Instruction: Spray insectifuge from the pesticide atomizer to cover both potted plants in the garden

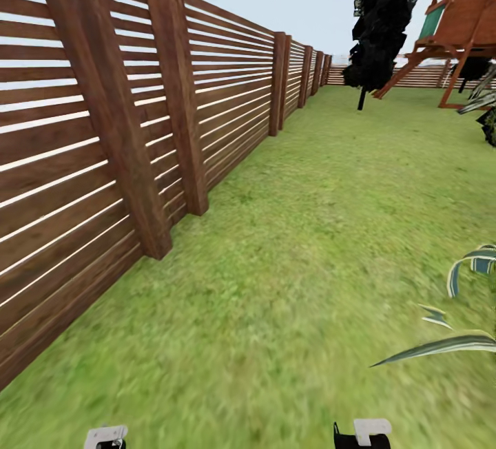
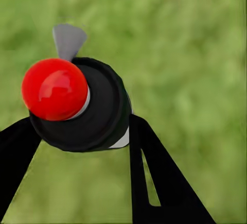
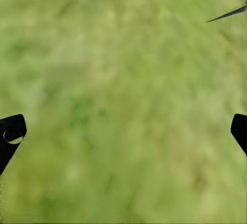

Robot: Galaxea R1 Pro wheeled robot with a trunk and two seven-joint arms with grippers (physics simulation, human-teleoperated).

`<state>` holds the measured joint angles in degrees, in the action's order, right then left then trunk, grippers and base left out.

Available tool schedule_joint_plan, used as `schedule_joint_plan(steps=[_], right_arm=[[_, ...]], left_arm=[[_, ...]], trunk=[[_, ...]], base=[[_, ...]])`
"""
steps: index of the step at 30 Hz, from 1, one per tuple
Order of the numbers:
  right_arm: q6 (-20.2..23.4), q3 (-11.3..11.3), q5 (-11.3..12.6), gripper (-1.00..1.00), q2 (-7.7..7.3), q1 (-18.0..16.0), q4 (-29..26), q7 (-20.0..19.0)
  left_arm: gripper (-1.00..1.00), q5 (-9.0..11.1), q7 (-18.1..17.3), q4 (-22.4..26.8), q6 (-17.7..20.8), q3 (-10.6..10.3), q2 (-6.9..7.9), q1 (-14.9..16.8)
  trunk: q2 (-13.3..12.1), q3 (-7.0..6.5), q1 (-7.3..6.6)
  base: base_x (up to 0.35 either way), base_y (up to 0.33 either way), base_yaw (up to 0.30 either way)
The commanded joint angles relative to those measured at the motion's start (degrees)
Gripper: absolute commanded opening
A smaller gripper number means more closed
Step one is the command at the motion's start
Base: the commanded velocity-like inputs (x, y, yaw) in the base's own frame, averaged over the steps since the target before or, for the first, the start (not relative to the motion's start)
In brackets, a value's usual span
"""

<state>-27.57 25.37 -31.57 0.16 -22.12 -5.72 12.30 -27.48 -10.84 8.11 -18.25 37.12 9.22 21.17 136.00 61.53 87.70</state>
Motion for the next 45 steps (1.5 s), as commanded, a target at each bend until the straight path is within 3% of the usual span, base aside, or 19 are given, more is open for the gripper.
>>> schedule_joint_plan(steps=[1,45], right_arm=[[-0.1,0.3,-0.6,1.00,0.02,0.0,0.1,0.4],[-0.1,0.3,-0.6,1.00,0.10,0.0,0.0,0.5]], left_arm=[[-1.00,-0.3,-0.3,0.0,-0.2,0.5,0.01,0.0],[-1.00,-0.4,-0.3,0.0,-0.1,0.5,0.01,0.0]], trunk=[[0.0,0.05,0.02],[0.0,0.05,0.02]], base=[[0.313,0.192,-0.264],[0.313,0.176,-0.244]])
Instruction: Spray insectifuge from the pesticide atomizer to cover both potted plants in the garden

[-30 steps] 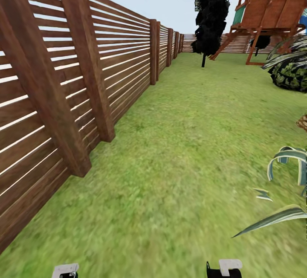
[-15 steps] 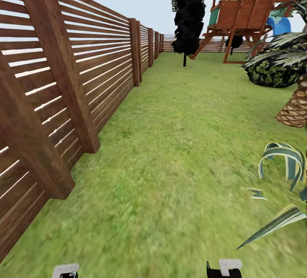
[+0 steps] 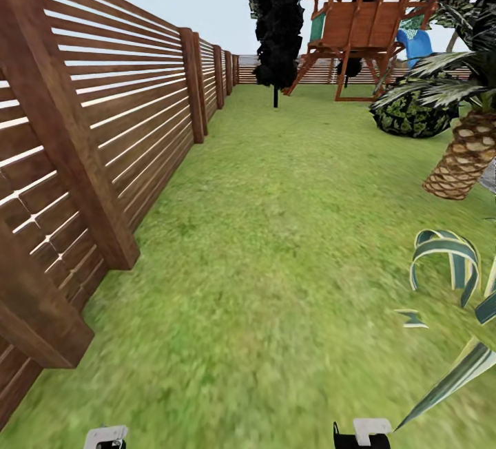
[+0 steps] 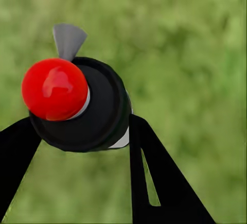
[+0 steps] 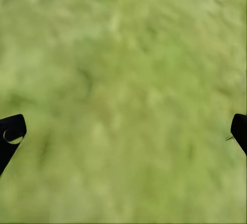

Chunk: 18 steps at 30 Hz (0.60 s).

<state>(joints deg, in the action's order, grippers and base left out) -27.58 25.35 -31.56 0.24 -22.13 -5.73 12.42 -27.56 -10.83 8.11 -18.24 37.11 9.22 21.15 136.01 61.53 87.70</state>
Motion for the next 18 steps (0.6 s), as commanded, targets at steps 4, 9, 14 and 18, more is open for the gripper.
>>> schedule_joint_plan(steps=[4,9,14,18], right_arm=[[-0.1,0.3,-0.6,1.00,0.02,0.0,0.0,0.4],[-0.1,0.3,-0.6,1.00,0.02,0.0,0.0,0.4],[-0.1,0.3,-0.6,1.00,-0.11,0.0,0.1,0.4],[-0.1,0.3,-0.6,1.00,-0.26,0.0,0.0,0.3]], left_arm=[[-1.00,-0.3,-0.3,0.0,-0.2,0.5,0.00,0.0],[-1.00,-0.4,-0.2,0.0,-0.2,0.5,0.00,0.0],[-1.00,-0.4,-0.2,0.0,-0.1,0.5,0.00,0.0],[-1.00,-0.4,-0.2,0.0,-0.1,0.5,0.00,0.0]], trunk=[[0.0,0.05,0.02],[0.0,0.05,0.02],[0.0,0.05,0.02],[0.0,0.05,0.02]], base=[[0.332,0.040,-0.034],[0.336,0.003,-0.002],[0.338,0.000,0.000],[0.338,0.000,0.000]])
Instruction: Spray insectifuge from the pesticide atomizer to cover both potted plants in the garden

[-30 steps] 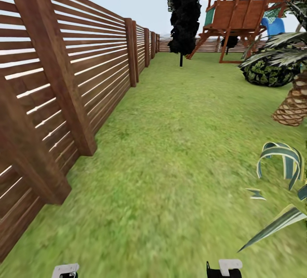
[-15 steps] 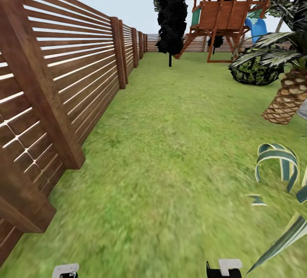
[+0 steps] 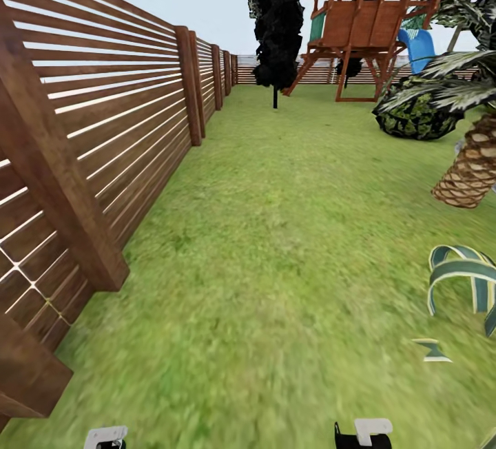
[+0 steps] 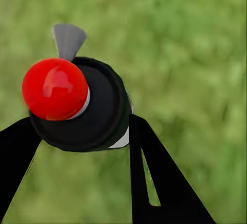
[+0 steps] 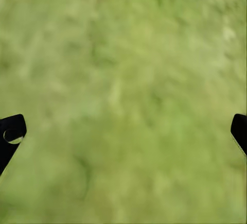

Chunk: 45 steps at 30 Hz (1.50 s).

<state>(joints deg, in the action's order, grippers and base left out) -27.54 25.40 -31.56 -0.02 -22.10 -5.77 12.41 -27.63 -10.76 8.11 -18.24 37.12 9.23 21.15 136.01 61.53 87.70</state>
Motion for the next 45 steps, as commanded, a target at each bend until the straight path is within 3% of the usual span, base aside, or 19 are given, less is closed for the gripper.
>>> schedule_joint_plan(steps=[1,15,30,45], right_arm=[[-0.1,0.3,-0.6,1.00,0.01,0.0,0.1,0.3],[-0.1,0.3,-0.6,1.00,0.11,-0.1,0.1,0.3],[-0.1,0.3,-0.6,1.00,0.27,-0.1,0.1,0.2],[-0.1,0.3,-0.5,1.00,0.54,-0.1,0.2,0.2]], left_arm=[[-1.00,-0.3,-0.3,0.0,-0.1,0.5,0.00,0.0],[-1.00,-0.2,-0.3,0.0,-0.1,0.5,0.00,0.0],[-1.00,-0.4,-0.3,0.0,-0.1,0.5,0.14,0.0],[-1.00,-0.5,-0.4,0.1,-0.1,0.4,0.26,0.0]], trunk=[[0.0,0.05,0.02],[0.0,0.04,0.02],[0.0,-0.20,0.02],[0.0,-0.20,0.02]], base=[[0.338,0.000,0.000],[0.339,0.000,-0.008],[0.339,0.012,-0.235],[0.317,0.180,-0.219]])
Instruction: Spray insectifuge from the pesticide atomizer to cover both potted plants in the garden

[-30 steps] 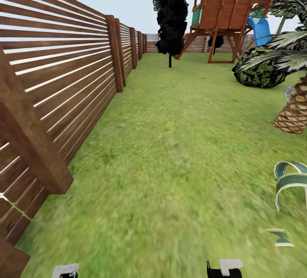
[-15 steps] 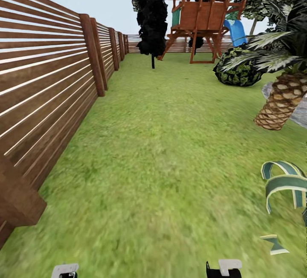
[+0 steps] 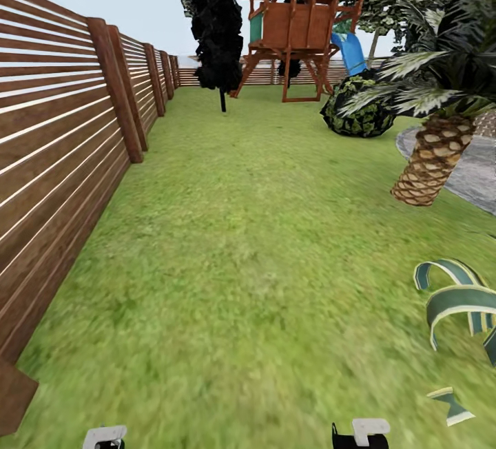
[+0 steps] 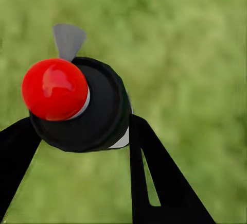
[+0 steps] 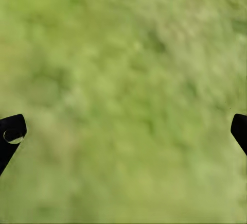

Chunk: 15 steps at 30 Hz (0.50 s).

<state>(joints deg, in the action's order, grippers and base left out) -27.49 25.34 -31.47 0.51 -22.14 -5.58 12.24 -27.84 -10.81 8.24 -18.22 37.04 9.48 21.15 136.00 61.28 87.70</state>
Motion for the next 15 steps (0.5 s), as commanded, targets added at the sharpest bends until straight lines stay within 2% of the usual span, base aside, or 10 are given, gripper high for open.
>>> schedule_joint_plan(steps=[1,5,15], right_arm=[[-0.1,0.3,-0.6,1.00,0.02,0.0,0.0,0.3],[-0.1,0.3,-0.6,1.00,0.04,0.0,0.4,0.4],[0.0,0.4,-0.6,1.00,0.00,0.0,3.9,0.4]], left_arm=[[-1.00,-0.3,-0.3,0.0,-0.1,0.5,0.01,0.0],[-1.00,-0.4,-0.4,0.0,-0.1,0.5,0.01,0.0],[-1.00,-0.4,-0.3,-0.1,-0.1,0.5,0.18,0.0]], trunk=[[0.0,0.05,0.02],[0.0,0.05,0.02],[0.0,0.05,0.02]], base=[[0.287,0.224,-0.038],[0.311,0.139,-0.014],[0.337,0.008,-0.001]])
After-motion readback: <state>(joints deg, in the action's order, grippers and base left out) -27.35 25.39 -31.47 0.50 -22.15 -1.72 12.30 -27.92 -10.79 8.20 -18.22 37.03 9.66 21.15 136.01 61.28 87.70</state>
